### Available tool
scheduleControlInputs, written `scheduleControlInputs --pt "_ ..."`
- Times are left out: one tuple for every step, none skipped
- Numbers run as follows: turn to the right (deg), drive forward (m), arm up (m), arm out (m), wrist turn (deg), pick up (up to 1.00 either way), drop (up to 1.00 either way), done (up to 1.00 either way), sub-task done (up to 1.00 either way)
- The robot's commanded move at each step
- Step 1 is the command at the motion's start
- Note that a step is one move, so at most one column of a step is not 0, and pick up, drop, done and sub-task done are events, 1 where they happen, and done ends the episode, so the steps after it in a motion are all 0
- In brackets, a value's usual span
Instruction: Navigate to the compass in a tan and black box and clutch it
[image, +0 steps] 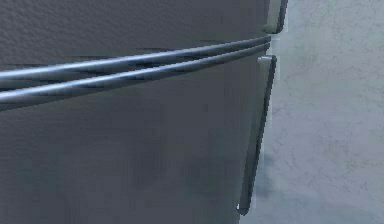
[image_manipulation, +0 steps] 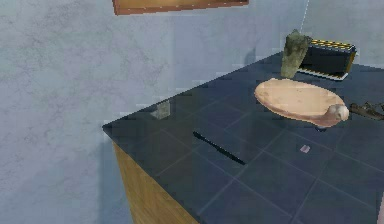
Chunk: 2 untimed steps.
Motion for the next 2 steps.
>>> scheduleControlInputs --pt "0.0 0.0 0.38 0.0 0.0 0.0 0.0 0.0 0.0" --pt "0.0 0.0 0.0 0.5 0.0 0.0 0.0 0.0 0.0"
